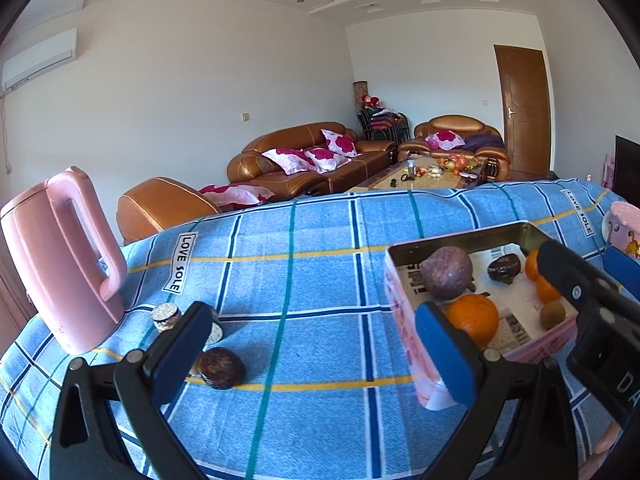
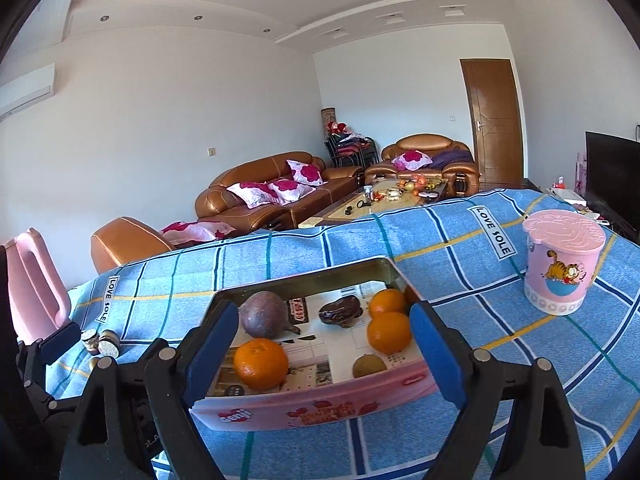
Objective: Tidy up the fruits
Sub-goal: 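Withdraw both open grippers from the tray toward the remaining fruits, then grasp the dark brown round fruit with the right gripper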
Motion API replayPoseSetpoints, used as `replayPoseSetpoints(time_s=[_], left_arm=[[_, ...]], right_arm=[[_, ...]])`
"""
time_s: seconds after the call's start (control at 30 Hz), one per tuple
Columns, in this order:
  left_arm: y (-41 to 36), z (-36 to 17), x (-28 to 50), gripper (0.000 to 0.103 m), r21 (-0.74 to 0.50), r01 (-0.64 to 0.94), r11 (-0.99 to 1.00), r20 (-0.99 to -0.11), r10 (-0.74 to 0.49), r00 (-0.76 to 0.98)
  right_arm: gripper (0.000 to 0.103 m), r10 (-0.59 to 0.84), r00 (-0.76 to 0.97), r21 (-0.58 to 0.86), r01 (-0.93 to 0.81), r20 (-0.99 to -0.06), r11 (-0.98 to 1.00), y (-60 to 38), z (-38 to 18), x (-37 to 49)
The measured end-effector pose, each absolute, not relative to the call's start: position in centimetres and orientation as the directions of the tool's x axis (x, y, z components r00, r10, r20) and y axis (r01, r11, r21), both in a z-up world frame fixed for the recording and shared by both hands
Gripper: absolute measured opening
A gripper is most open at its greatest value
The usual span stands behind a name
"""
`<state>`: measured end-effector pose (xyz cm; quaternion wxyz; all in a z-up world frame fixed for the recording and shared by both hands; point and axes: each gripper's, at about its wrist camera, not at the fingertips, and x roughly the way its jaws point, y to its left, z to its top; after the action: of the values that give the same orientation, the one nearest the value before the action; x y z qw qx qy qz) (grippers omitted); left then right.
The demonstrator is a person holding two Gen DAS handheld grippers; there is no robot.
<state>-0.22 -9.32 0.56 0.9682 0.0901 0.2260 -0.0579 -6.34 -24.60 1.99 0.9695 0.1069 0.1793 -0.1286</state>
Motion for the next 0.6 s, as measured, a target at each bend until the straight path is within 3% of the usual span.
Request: replayPoseSetpoints(time_s=[0.6], left_arm=[[-0.6, 0.3, 2.8, 0.103, 0.118, 0.018, 0.993, -0.47, 0.04, 0.882]], right_arm=[[0.089, -0.077, 0.908, 0.147, 0.149, -0.413, 0.978, -16.7, 1.5, -2.9]])
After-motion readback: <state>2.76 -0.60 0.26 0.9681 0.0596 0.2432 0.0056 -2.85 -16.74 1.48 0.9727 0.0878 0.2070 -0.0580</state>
